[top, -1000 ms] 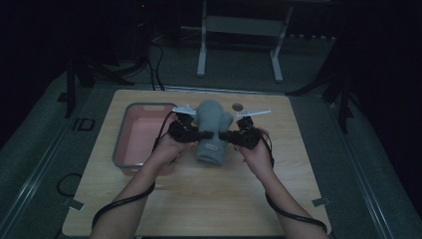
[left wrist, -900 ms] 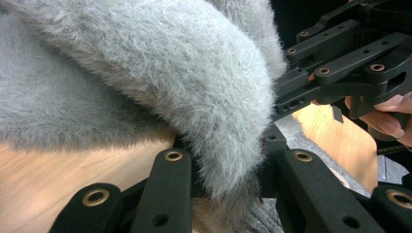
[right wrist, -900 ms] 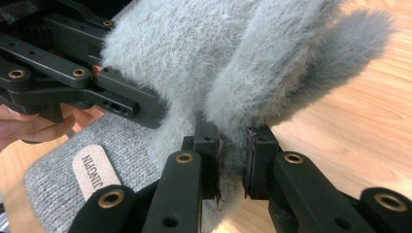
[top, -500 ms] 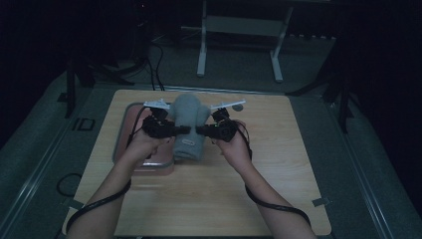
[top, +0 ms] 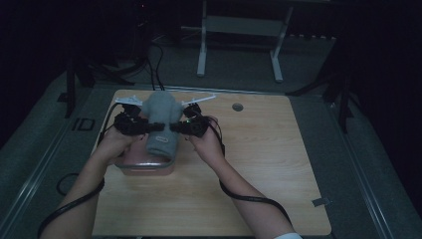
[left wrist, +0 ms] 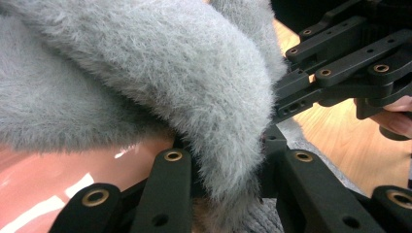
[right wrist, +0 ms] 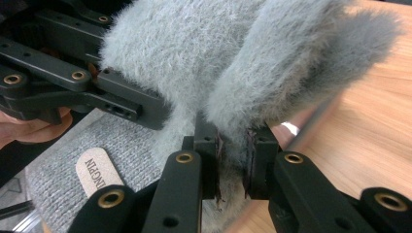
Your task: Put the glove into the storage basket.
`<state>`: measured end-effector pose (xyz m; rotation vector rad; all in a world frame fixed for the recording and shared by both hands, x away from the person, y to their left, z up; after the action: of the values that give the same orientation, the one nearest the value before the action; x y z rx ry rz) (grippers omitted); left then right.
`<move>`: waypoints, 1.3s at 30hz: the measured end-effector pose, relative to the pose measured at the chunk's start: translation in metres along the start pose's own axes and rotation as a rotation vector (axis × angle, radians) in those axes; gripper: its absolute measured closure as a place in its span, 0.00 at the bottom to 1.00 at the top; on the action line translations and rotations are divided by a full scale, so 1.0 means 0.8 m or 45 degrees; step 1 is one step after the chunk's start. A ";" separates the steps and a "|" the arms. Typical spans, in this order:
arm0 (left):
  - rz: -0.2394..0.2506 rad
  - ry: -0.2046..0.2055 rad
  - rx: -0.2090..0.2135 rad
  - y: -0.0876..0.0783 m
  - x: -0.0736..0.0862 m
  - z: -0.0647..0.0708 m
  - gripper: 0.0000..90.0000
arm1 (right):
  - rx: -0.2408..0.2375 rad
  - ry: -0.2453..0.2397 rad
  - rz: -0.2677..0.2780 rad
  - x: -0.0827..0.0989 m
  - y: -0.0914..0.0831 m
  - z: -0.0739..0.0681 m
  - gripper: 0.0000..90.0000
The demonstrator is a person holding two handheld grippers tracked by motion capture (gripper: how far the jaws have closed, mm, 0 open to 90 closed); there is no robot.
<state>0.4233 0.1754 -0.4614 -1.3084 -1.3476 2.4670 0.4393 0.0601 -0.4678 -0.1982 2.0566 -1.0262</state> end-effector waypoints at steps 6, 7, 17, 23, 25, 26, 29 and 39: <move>0.025 -0.035 -0.017 -0.013 0.010 -0.016 0.82 | -0.012 -0.010 -0.007 -0.013 0.016 -0.014 0.88; 0.027 -0.041 -0.018 -0.012 0.011 -0.017 0.82 | -0.007 -0.015 -0.006 -0.014 0.018 -0.014 0.88; -0.054 -0.116 -0.014 0.017 0.040 -0.041 0.82 | 0.006 0.024 -0.092 0.000 0.060 -0.001 0.88; -0.115 -0.163 -0.015 0.032 0.060 -0.053 0.81 | 0.032 0.023 -0.159 0.011 0.085 0.002 0.88; -0.141 -0.178 -0.028 0.038 0.064 -0.056 0.81 | 0.041 0.026 -0.182 0.014 0.093 0.005 0.88; -0.155 -0.185 -0.037 0.041 0.066 -0.057 0.81 | 0.046 0.030 -0.191 0.015 0.097 0.006 0.88; -0.190 -0.212 -0.055 0.050 0.070 -0.062 0.81 | 0.072 0.037 -0.230 0.019 0.107 0.010 0.88; -0.358 -0.275 -0.145 0.070 0.077 -0.070 0.80 | 0.129 0.027 -0.301 0.024 0.127 0.021 0.85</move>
<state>0.4411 0.2028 -0.5564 -0.8161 -1.6127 2.4192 0.4593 0.1077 -0.5587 -0.3866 2.0277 -1.2776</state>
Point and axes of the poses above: each handheld gripper's, and its own axes: y roughly forward along the jaws, x roughly out of its underside, z roughly to its right, the point moved 8 cm from there along y, roughly forward along the jaws, and after that the axes turned 11 degrees about -z, right-handed, at the moved point
